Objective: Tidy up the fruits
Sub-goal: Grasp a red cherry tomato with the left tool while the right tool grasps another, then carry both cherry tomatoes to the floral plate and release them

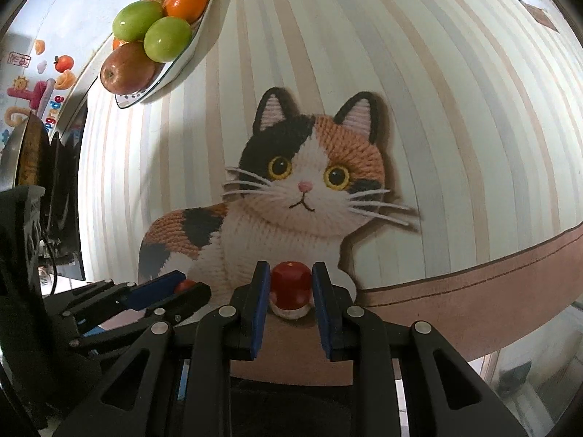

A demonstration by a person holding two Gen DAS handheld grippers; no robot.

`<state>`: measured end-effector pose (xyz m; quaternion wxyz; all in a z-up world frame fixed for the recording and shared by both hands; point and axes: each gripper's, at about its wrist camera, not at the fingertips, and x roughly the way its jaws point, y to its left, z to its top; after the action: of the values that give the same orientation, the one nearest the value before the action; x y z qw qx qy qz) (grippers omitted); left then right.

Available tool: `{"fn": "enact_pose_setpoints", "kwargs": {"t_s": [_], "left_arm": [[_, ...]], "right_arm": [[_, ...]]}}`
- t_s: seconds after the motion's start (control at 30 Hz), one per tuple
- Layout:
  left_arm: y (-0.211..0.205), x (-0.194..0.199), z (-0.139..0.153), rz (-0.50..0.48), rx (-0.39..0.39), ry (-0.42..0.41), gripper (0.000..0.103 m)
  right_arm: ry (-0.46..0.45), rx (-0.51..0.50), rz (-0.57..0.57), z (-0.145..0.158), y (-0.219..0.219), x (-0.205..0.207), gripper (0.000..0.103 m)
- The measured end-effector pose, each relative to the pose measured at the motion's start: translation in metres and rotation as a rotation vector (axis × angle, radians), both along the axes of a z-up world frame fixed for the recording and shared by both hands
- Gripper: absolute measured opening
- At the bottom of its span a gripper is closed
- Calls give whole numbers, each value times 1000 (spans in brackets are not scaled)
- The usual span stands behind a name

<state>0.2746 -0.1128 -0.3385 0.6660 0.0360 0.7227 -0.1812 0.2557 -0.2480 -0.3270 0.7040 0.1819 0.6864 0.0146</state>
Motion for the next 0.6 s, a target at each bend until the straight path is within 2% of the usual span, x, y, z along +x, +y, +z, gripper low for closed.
{"fn": "enact_pose_setpoints", "kwargs": {"t_s": [0.2, 0.33, 0.5, 0.6], "left_arm": [[19, 6, 13, 55, -33, -34, 24], [41, 18, 36, 119, -77, -62, 24], [75, 44, 70, 223, -158, -90, 24], [96, 65, 85, 276, -202, -106, 24]], "right_arm": [[-53, 27, -24, 12, 0, 9, 23], [-100, 54, -37, 26, 1, 23, 23], [-146, 130, -58, 42, 2, 43, 23], [-166, 209, -74, 45, 7, 60, 23]]}}
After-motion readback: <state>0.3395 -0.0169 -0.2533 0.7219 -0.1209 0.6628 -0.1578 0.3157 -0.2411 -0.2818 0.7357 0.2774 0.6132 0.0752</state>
